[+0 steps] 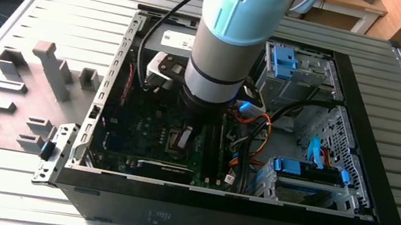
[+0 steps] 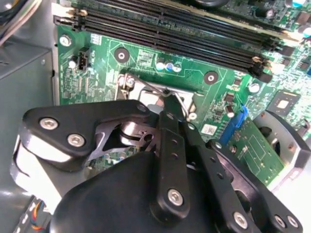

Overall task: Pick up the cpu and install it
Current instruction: 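Install the first cpu locking lever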

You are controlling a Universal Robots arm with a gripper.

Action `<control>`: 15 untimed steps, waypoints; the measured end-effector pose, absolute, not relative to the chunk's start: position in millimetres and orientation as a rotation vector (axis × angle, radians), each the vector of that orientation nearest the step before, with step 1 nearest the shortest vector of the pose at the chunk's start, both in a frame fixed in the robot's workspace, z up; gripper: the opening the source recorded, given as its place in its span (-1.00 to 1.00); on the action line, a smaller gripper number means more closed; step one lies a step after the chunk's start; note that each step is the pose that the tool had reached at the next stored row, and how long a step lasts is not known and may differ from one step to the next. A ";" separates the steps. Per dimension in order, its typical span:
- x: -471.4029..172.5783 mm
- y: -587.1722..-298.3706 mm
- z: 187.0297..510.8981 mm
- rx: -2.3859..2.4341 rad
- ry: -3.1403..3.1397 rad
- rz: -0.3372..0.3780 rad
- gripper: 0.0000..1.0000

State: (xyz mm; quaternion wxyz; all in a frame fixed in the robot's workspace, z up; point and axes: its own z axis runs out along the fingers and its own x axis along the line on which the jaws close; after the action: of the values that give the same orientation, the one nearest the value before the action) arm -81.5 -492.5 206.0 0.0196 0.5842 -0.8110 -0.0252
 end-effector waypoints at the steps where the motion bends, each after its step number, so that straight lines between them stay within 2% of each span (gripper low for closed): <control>1: -81.5 -492.5 209.4 1.812 -2.516 -0.078 -0.79; 8: -81.5 -492.5 233.0 1.813 -2.516 -0.078 -0.79; 15: -81.1 -492.5 234.5 1.817 -2.512 -0.079 -0.79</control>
State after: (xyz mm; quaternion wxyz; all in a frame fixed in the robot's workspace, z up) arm -81.1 -492.5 234.5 0.0201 0.5856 -0.8100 -0.0253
